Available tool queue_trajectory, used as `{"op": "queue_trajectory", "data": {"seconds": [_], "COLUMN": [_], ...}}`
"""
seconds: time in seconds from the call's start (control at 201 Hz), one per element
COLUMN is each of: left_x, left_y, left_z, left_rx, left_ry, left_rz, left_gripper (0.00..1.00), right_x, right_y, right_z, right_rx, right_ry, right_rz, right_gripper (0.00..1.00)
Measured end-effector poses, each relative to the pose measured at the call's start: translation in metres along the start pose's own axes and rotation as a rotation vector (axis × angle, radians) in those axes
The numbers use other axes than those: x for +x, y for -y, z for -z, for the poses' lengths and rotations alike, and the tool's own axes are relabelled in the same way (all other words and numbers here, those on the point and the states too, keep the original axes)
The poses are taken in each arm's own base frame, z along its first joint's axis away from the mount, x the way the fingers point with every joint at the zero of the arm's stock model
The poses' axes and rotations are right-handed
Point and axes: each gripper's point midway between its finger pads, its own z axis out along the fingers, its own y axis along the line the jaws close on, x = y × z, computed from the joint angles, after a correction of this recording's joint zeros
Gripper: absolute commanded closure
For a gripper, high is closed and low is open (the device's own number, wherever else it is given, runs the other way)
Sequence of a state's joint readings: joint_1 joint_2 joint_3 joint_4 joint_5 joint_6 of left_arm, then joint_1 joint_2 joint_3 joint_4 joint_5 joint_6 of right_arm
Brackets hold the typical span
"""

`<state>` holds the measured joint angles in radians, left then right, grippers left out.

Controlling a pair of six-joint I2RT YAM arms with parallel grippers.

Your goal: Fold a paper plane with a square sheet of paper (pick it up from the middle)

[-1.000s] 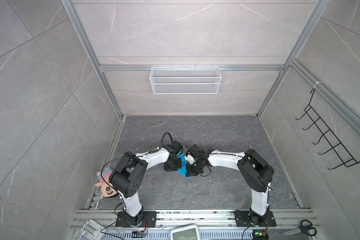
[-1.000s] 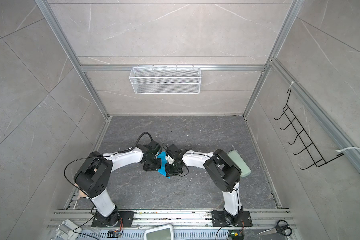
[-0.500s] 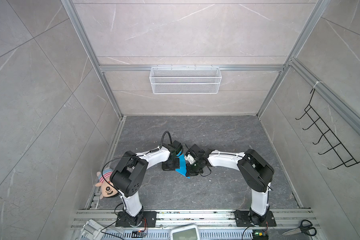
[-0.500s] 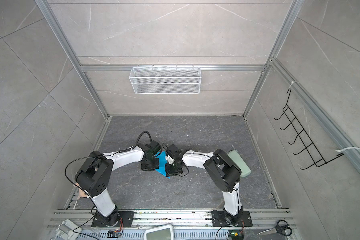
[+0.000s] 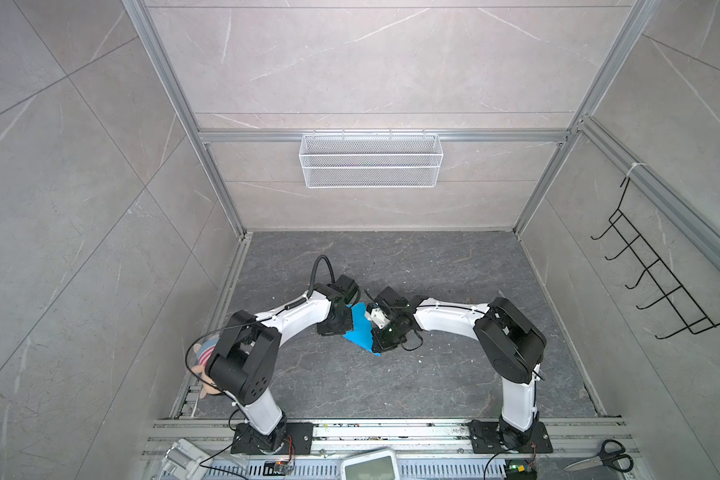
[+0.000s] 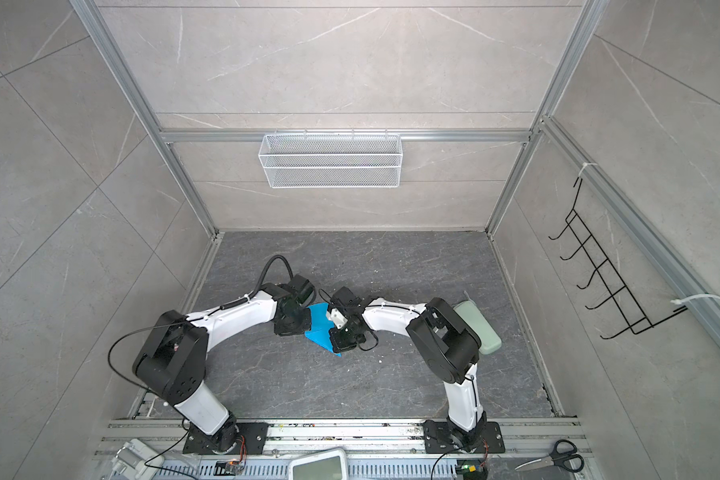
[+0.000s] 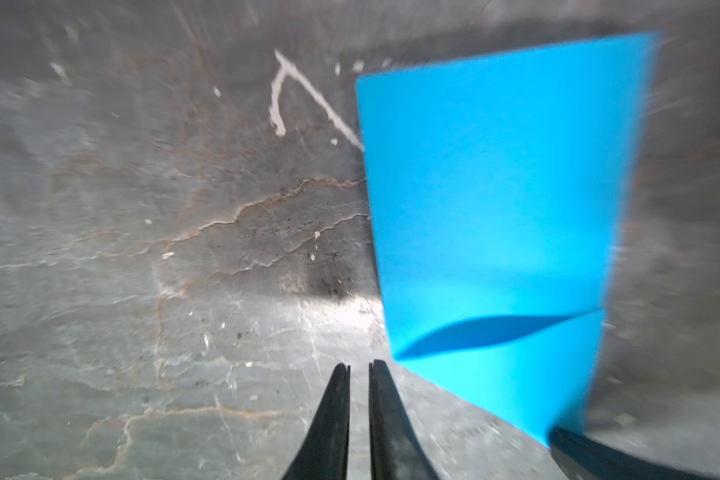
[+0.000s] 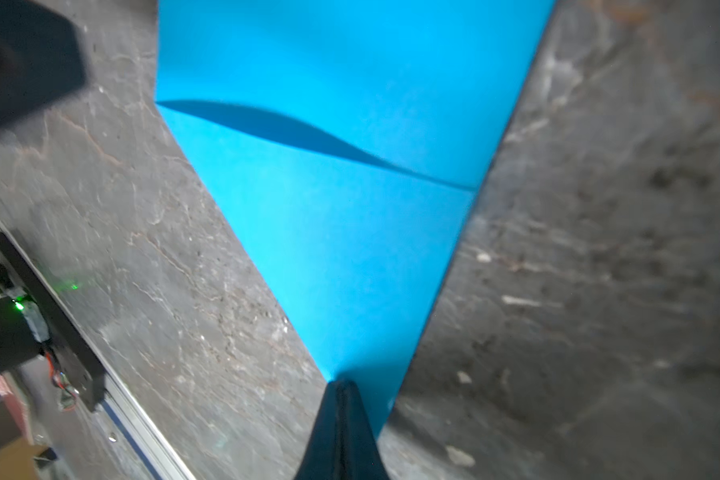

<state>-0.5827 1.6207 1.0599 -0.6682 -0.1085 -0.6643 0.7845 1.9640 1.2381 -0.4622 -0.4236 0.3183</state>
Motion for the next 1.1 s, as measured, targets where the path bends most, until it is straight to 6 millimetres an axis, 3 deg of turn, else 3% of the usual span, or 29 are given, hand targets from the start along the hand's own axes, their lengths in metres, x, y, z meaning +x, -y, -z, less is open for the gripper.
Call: {"op": "queue_trajectory", "data": {"seconds": [0.164, 0.478, 0.861, 1.1], "left_x": [0.002, 0.018, 0.025, 0.023], "left_y": [0.019, 0.046, 0.046, 0.046], "left_z": [0.016, -0.014, -0.039, -0.04], "left_rx": [0.175, 0.307, 0.281, 0.272], "left_ry": [0.057, -0.049, -0.108, -0.107], "left_rz": [0.028, 0.039, 0.045, 0.053], "left_gripper": [0.79, 0.86, 0.88, 0.9], "right_x": [-0.011, -0.012, -0.017, -0.023], "right_y": [0.006, 0.001, 0.001, -0.001], "right_z": [0.007, 0.007, 0.007, 0.003], "right_rx": [-0.014, -0.051, -0.053, -0.078], "right_ry": [0.013, 0.014, 0.03, 0.058], "right_rz": [0.041, -0.004, -0.092, -0.197], "right_gripper": [0.93, 0.93, 0.93, 0.93]}}
